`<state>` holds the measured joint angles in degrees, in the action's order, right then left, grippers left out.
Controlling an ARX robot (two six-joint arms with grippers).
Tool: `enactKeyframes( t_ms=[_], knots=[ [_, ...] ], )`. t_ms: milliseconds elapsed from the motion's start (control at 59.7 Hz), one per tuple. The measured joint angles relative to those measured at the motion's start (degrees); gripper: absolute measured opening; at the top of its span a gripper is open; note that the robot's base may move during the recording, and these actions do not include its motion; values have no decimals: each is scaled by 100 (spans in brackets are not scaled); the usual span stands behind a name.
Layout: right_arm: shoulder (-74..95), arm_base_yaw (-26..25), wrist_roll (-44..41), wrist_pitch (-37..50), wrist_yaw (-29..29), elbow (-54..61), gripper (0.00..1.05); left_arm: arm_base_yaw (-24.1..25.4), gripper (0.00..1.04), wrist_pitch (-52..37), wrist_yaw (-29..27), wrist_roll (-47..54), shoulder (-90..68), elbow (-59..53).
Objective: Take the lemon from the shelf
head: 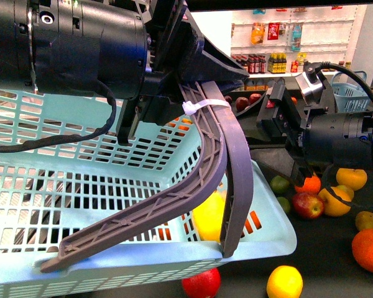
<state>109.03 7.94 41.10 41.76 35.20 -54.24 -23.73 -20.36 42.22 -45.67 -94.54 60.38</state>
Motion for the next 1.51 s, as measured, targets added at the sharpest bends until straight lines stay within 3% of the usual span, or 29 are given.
enactKeyframes(
  t_ms=[84,218,318,402,570,687,1139,1508],
  knots=[
    [20,-66,116,280,-7,24,99,-2,7,0,15,-15,-4,2],
    [337,-608,553,754,-457,-251,97,0,7,0,-11,-9,-4,2],
    [890,-1106,402,358,-898,-588,97,0,7,0,-7,-9,-4,2],
    [1565,-1325,-271,-413,-1390,-863,97,0,7,0,0,-7,-4,2],
    [2546,-1073,-2490,-1716,-2028,-1156,97,0,7,0,0,-9,-4,2],
    [2837,-890,-3215,-1908,-2194,-1156,97,0,7,0,-9,-7,-4,2],
    [3344,-407,-4044,-1937,-2826,-1220,97,-2,7,0,0,-9,-4,2],
    [3637,-315,-4275,-1716,-3180,-1333,97,-2,7,0,0,-9,-4,2]
  ],
)
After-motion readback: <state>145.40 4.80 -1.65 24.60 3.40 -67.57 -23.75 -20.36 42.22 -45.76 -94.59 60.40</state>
